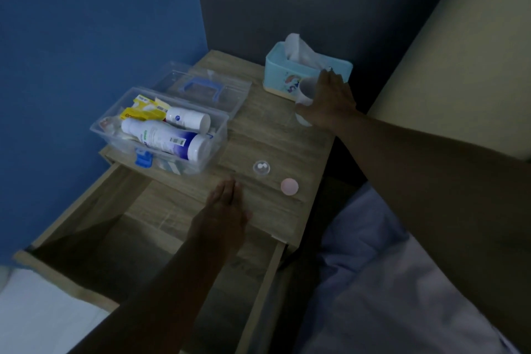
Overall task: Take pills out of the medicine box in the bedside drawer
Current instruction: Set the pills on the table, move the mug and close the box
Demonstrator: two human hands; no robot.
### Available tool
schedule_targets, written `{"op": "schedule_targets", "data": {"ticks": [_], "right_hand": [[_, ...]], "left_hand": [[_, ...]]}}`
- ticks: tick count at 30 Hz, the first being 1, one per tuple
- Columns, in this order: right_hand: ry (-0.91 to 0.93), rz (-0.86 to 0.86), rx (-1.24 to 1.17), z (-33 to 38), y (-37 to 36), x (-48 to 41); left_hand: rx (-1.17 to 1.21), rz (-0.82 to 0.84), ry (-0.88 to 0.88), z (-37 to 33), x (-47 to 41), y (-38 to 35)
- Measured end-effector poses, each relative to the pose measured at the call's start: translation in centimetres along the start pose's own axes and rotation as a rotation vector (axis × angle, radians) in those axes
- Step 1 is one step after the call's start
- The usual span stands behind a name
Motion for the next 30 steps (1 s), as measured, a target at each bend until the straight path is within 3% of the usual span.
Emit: {"op": "schedule_targets", "data": {"ticks": [4,12,16,21,30], "right_hand": [[0.057,-0.027,0.087,-0.1,-0.9,-0.5],[0.238,-0.065,-0.159,0.7,1.7,2.2],[0.249,0.024,-0.267,1.9,2.6,4.7],[0.254,0.09,-0.222,2.9,1.5,7.4],[0.196,0.08,-0.187,2.6,0.4,9.2]], "left_hand": [[-0.017,0.011,-0.014,0.0,0.1,-0.1],[-0.023,0.042,-0.01,-0.2,0.0,0.4],[-0.01,0.049,-0.007,-0.3,0.2,0.8],[-0.002,0.045,0.005,-0.1,0.0,0.7],[0.023,0.054,0.024,0.0,-0.2,0.3]]}}
Point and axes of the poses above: each hand's wrist, its own x-axis away from the middle knuckle, its own y-axis out of the back of the hand, z = x × y, the point moved 1 cm from there along -x, towards the middle knuckle, and after that the axes turned 2 degrees about x, right-handed, at the moved point
